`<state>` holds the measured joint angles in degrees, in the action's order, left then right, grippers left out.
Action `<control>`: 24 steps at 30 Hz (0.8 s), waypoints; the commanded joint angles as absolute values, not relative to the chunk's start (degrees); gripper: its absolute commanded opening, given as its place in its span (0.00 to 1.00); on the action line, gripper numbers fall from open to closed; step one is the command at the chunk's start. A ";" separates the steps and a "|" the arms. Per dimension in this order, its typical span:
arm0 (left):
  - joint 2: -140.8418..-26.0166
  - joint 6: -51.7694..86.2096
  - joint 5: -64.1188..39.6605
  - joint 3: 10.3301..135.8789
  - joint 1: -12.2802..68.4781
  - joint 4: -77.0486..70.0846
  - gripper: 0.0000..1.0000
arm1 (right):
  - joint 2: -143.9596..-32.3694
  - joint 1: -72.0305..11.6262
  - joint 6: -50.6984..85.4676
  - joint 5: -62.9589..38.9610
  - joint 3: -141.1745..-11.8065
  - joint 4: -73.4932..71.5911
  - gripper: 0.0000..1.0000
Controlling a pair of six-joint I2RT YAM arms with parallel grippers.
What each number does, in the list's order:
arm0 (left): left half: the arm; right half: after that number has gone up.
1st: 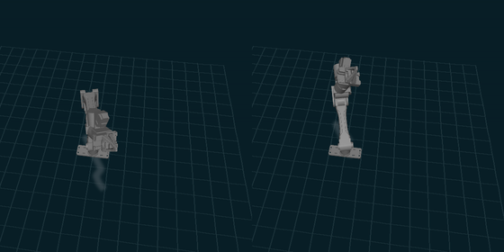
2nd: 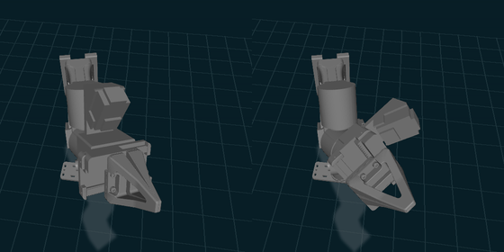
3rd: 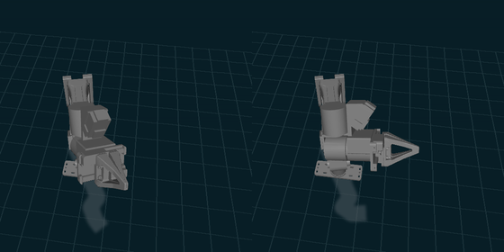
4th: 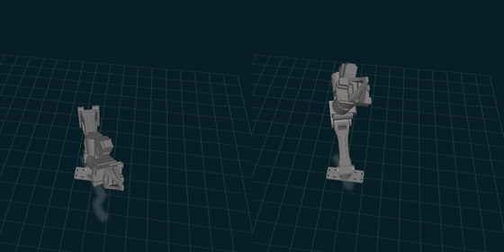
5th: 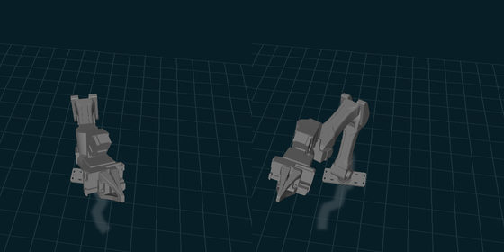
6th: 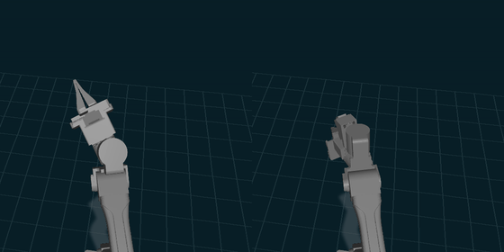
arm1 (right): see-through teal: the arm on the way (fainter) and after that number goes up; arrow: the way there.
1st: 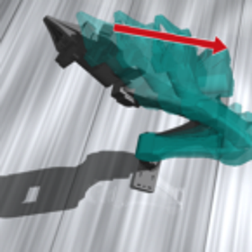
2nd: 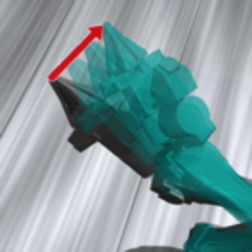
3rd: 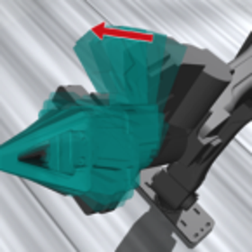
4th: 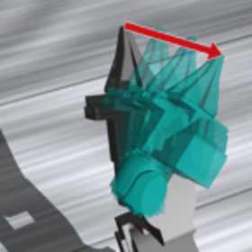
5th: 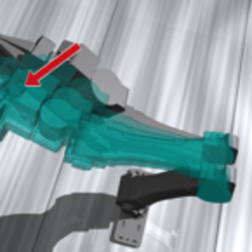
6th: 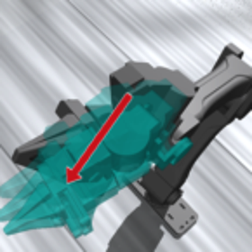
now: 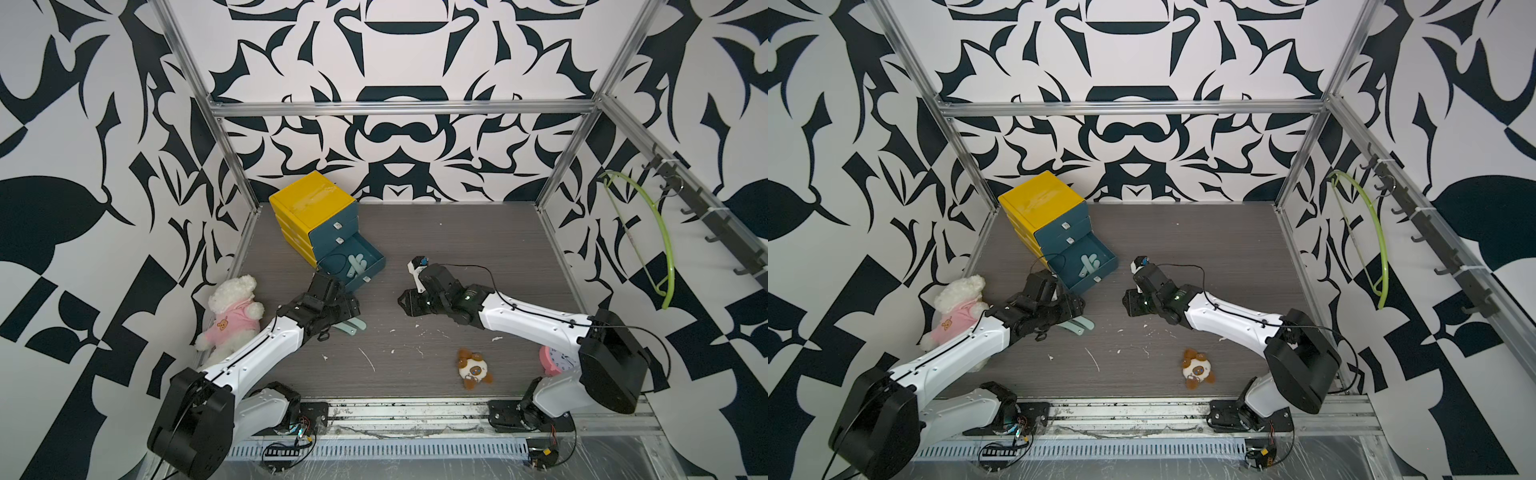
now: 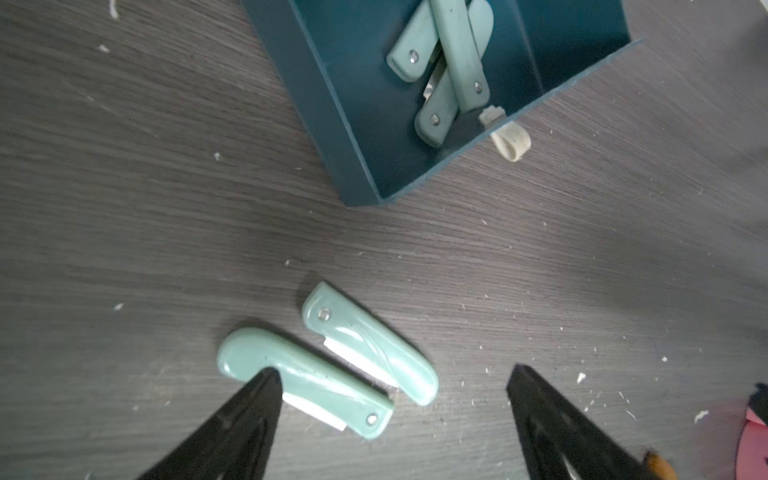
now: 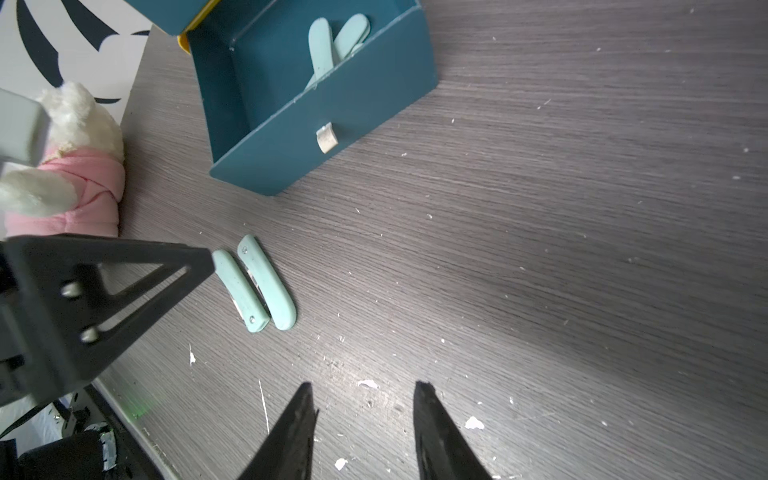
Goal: Place the fruit knives into the drawer by color
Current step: Pick up the fruit knife from the center of the board.
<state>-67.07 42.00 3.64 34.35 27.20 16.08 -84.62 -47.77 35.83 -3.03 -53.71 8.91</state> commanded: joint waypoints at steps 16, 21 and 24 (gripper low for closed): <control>-73.90 47.42 -3.38 26.57 23.64 4.34 0.90 | -78.68 -47.76 34.41 2.63 -54.13 9.66 0.41; -65.13 49.60 -6.05 24.08 24.33 9.76 0.88 | -78.72 -47.65 33.98 3.08 -54.49 10.10 0.41; -61.58 51.57 -7.80 22.38 26.54 12.38 0.86 | -79.11 -47.63 34.00 3.10 -54.54 10.02 0.41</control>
<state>-63.75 49.21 -4.60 23.62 25.08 7.66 -80.40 -47.77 34.74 1.80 -53.71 10.00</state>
